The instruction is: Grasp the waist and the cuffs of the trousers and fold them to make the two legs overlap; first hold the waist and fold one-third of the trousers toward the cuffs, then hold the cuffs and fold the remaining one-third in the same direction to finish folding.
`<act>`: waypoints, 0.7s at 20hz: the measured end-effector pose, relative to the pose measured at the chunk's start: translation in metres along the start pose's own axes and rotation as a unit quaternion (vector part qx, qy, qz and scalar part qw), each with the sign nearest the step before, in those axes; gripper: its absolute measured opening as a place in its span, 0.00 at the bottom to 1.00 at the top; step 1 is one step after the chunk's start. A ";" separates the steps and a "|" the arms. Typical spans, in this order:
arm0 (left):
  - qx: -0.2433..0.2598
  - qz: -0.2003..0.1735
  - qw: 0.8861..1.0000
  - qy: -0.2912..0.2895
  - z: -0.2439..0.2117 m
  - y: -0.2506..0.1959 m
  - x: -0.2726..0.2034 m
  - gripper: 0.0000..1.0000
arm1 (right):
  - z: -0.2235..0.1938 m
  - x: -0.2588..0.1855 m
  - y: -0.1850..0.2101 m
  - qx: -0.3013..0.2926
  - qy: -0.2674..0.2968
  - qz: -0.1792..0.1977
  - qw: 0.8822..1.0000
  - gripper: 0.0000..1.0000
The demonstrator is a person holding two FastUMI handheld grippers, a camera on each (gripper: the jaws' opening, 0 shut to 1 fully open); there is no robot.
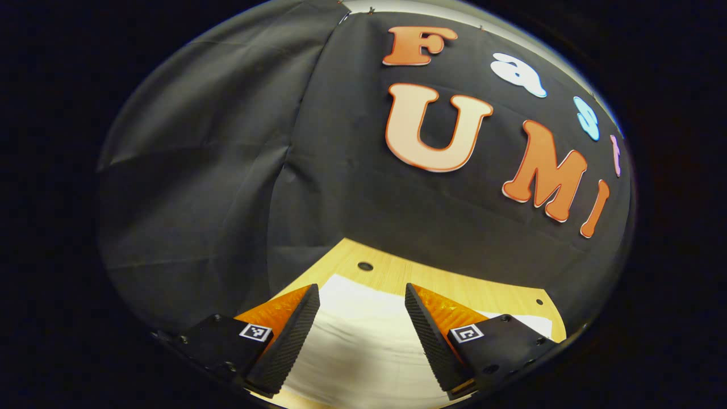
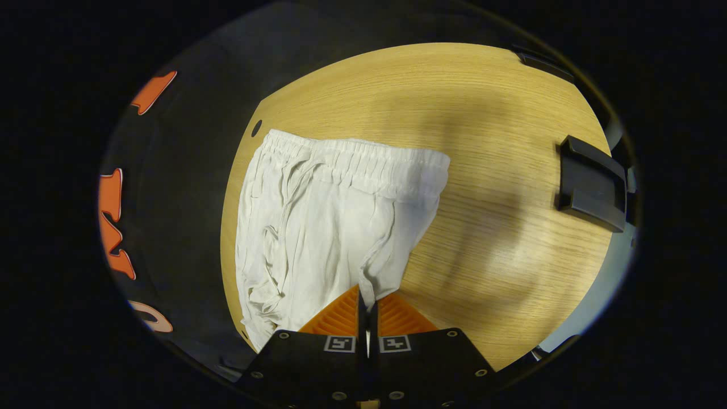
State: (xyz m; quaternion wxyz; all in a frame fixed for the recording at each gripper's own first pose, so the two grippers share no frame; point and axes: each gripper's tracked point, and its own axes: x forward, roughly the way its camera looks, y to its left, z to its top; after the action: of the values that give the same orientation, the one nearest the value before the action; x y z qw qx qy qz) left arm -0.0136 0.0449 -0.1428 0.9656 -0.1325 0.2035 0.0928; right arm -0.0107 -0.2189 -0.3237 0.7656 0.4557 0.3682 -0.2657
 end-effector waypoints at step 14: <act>-0.394 0.112 0.893 0.185 -0.151 0.066 -0.037 0.99 | -0.002 -0.001 -0.007 -0.026 0.057 0.010 0.998 0.01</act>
State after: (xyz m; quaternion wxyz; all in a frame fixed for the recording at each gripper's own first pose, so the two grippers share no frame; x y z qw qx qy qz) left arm -0.1181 0.0584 -0.2745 0.7620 -0.4934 0.3390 0.2471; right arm -0.0174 -0.2204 -0.3267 0.7579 0.4531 0.4133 -0.2221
